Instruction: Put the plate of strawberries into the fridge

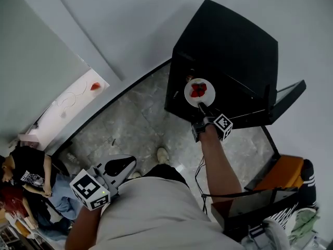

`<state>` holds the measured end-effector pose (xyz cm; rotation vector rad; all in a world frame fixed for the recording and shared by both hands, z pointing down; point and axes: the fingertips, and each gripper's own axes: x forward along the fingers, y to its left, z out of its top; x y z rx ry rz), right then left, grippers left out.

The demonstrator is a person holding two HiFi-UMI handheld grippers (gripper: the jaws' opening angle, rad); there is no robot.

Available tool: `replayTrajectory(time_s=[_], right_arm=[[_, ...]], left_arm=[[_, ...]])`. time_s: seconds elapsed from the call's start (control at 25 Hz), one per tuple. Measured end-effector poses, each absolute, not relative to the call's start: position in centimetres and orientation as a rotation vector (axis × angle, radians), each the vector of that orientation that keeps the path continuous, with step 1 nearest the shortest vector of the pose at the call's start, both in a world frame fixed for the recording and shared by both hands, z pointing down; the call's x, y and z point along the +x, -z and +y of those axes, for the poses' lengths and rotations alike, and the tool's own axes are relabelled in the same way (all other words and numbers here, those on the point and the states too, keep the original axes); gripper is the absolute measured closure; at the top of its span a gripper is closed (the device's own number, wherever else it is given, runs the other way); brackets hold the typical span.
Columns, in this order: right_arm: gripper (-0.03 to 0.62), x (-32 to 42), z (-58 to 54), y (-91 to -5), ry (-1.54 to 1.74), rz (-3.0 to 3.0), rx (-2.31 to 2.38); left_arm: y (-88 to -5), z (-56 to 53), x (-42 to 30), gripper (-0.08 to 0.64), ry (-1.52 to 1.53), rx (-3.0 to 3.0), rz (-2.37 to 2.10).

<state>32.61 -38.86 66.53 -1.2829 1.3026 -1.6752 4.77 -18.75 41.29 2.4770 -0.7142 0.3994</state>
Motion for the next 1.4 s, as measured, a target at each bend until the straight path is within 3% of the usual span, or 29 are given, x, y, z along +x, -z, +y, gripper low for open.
replayTrajectory(time_s=[1.08, 1.4], right_arm=[[0.560, 37.6, -46.8, -71.9, 1.609, 1.395, -1.592], [0.397, 36.8, -47.4, -71.6, 1.537, 1.845, -1.795]], left_arm=[[-42.5, -21.3, 3.3, 0.541, -0.478, 2.389, -0.856], [-42.7, -21.2, 3.4, 0.541, -0.489, 2.389, -0.833]])
